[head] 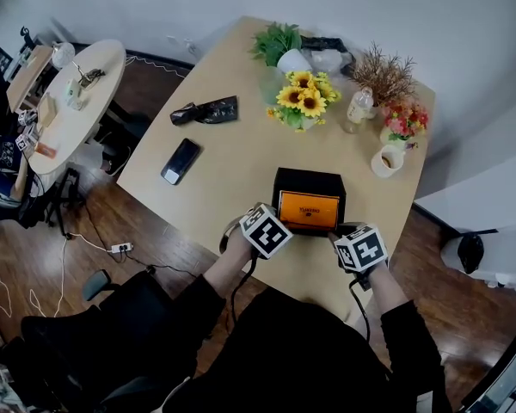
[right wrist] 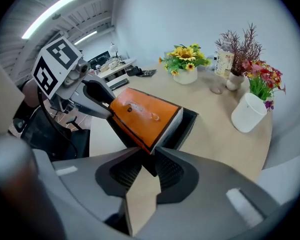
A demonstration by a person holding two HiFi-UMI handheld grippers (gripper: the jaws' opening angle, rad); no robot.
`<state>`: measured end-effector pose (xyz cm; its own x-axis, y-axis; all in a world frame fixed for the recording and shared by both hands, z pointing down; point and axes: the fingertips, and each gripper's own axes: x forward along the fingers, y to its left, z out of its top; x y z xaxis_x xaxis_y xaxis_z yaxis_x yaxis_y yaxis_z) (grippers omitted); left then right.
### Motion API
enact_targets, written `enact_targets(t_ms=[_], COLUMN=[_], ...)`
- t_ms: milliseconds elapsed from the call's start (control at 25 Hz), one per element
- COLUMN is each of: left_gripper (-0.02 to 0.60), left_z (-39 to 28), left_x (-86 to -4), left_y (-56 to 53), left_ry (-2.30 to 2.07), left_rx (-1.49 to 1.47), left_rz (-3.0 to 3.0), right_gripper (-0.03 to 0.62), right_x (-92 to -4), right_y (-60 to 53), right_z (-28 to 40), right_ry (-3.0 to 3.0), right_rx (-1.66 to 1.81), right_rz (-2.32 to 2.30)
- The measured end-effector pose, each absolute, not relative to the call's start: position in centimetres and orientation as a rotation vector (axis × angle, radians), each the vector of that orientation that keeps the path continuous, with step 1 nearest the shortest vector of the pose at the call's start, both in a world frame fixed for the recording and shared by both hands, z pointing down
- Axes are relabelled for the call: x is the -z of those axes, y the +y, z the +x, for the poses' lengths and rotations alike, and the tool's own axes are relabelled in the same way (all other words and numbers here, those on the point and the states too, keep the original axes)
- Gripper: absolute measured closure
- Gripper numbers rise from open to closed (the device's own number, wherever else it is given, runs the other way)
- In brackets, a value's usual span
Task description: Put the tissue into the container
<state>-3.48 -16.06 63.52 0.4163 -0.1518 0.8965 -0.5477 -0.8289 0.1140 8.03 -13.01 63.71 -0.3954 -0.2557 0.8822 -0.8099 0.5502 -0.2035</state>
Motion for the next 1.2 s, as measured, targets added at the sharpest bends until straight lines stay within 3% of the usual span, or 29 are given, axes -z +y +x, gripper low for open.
enact_targets(t_ms=[200,480,840,1200], left_gripper=[0.446,0.449,0.456,0.456], left_z=[-4.0,-3.7,-3.0,-1.5], left_x=[-63.3,-62.4,-56.1,-51.1], left_y=[-16.3,-17.2,-17.8,-12.4], left_ry=[-0.659,-0.718,-0.891,-0.956], left_rx=[-1.452,-1.276,-0.638,-0.423], left_rz=[2.338,2.348,2.448,2.495], right_gripper=[0.482,0.482,0.511,0.528], right_x=[-63.3,-62.2,-57.7,-52.4], right_y=[-13.8,-15.3,-15.6,-11.9], right_z=[8.9,9.7,8.0,11.2], right_ry=[-1.92,-1.945,-2.265,-2.403], right_rx=[-0.787,-0.754,-0.658,-0.617], right_rz=[0.911,0.988,1.126,1.253])
